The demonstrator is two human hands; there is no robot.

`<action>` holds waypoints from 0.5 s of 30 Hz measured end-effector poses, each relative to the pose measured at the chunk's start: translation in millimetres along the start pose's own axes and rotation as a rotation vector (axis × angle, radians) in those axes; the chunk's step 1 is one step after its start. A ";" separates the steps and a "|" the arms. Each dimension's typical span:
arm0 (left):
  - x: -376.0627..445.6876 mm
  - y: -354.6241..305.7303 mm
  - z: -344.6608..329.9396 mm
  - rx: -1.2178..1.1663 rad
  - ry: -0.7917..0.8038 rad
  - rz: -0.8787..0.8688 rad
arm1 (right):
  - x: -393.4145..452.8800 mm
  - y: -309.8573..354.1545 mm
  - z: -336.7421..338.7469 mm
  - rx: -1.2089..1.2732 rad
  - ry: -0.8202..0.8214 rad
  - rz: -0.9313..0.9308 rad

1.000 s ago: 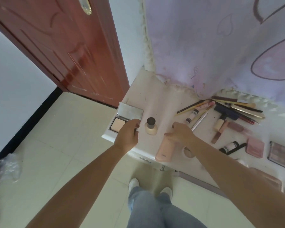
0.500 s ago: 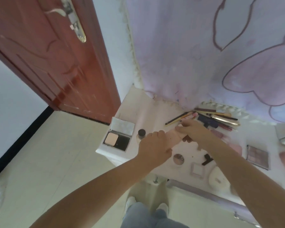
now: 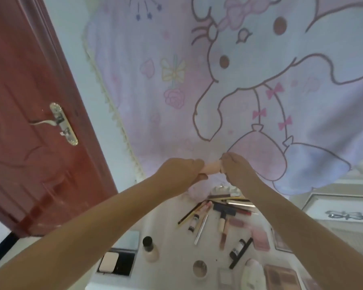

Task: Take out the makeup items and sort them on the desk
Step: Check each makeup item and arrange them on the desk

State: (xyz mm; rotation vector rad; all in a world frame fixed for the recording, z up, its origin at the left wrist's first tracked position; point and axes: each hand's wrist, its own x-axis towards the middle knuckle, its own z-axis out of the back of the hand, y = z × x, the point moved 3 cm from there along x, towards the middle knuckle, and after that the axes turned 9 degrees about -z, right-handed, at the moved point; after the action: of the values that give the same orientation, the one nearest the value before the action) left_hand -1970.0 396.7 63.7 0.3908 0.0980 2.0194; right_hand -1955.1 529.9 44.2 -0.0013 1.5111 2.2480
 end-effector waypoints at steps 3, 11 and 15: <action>9.5 7.8 24.3 -0.127 0.005 0.079 | -9.9 23.3 19.5 -0.059 0.044 0.267; 7.8 35.0 57.9 -0.573 -0.104 0.189 | -20.7 59.8 59.2 -0.031 0.202 0.435; 7.6 35.0 61.1 -0.368 -0.098 0.176 | -12.6 63.3 60.2 -0.025 0.150 0.126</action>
State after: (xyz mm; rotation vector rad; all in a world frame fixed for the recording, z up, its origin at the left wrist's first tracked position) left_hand -1983.7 381.0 131.4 0.2692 -0.3766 2.1312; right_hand -1951.7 558.9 127.6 -0.0864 1.5996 2.4139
